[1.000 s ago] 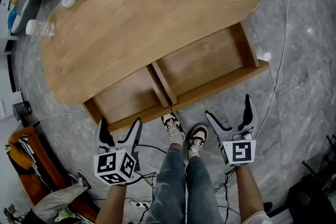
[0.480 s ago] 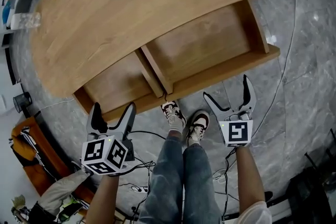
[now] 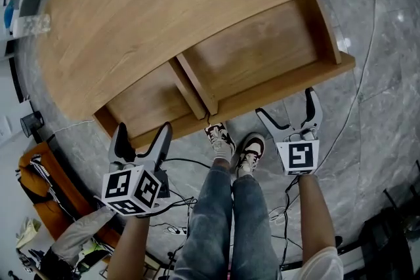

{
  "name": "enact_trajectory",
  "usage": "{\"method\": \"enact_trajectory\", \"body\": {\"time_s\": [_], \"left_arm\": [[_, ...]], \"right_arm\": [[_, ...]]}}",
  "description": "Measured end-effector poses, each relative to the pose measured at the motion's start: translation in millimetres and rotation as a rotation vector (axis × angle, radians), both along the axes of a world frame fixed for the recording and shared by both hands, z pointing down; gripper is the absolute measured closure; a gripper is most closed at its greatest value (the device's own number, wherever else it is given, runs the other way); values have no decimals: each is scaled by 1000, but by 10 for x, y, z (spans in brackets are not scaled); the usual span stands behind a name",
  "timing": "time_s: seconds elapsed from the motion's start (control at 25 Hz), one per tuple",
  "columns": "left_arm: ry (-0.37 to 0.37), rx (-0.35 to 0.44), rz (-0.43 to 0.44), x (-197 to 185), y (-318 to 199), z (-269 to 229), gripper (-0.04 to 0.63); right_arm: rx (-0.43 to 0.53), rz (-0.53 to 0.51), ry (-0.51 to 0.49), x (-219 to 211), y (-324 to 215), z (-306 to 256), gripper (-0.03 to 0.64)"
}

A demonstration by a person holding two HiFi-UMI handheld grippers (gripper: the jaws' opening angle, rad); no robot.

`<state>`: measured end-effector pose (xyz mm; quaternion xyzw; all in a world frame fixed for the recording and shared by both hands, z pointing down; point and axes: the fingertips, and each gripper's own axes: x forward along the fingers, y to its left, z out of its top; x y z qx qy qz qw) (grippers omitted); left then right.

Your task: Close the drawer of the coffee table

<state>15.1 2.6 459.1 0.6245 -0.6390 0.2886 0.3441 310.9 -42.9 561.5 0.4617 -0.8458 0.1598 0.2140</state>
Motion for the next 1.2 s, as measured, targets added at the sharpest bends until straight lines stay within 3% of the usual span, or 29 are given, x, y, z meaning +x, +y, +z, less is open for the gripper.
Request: {"method": "enact_trajectory", "body": {"time_s": [0.32,1.2], "left_arm": [[11,-24,26,34,-47,72,72],[36,-56,5,-149,-23,232,72]], "right_arm": [[35,24,3,-15,-67,-16,29],[-23,12,22,19,-86,-52,29]]}}
